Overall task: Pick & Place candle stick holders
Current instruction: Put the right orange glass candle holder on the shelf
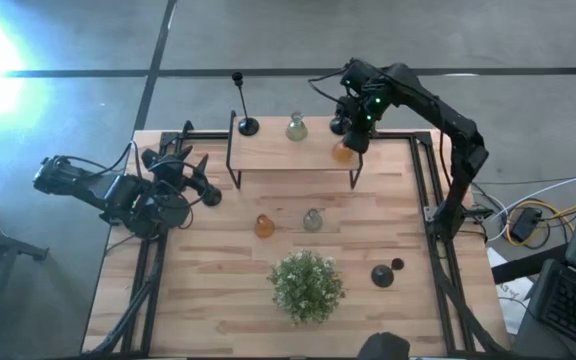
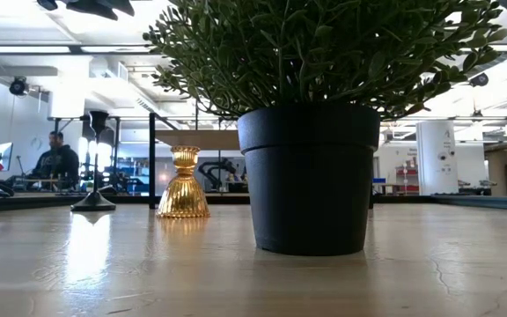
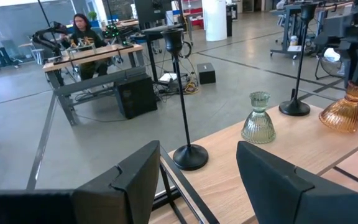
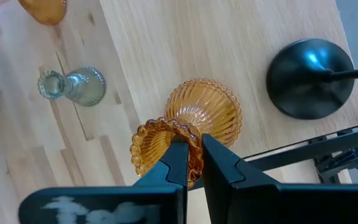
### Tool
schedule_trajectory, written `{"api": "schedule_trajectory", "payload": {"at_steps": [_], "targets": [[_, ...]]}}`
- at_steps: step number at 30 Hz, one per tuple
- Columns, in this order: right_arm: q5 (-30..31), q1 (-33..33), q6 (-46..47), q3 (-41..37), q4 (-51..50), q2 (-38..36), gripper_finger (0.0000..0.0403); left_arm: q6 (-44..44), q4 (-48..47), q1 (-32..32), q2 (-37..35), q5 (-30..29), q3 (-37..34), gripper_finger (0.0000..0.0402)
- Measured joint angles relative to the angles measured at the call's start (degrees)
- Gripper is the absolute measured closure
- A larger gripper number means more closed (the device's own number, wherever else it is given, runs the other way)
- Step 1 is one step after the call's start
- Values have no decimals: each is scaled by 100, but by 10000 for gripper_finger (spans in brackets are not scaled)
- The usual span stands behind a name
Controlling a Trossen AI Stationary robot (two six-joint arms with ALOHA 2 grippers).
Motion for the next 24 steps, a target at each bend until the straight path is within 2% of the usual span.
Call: {"api": "schedule_trajectory", "payload": {"at_steps": [24], "targets": [[-165,-53,-94,-43,-249,0,389,0,-1,4,0,2,0,183]]}}
